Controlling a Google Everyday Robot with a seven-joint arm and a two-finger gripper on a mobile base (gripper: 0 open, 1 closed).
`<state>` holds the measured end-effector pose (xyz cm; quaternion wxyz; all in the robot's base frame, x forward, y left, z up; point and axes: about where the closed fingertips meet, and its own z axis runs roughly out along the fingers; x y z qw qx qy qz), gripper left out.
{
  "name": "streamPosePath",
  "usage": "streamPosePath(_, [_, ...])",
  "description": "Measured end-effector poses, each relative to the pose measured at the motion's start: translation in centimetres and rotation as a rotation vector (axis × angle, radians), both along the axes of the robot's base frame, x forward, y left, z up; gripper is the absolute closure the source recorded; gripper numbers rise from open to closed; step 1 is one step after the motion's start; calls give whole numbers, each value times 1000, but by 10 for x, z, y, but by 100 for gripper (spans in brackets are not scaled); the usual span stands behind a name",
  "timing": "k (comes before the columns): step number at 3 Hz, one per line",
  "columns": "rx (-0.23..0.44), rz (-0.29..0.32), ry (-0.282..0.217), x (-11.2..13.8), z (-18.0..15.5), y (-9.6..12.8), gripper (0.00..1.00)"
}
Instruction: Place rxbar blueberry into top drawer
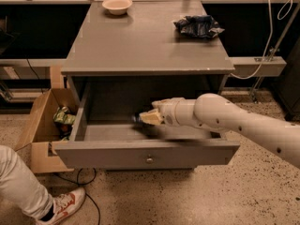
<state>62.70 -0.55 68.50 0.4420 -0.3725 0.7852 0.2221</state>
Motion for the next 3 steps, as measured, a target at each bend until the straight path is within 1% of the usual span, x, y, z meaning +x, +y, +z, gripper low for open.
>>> streamPosePath(1, [20,-20,-11,2,2,-17,0])
streamPosePath(2, [66,-103,-86,-21,31,-47,0])
streamPosePath(3, [68,-225,-151,-49,69,-103,0])
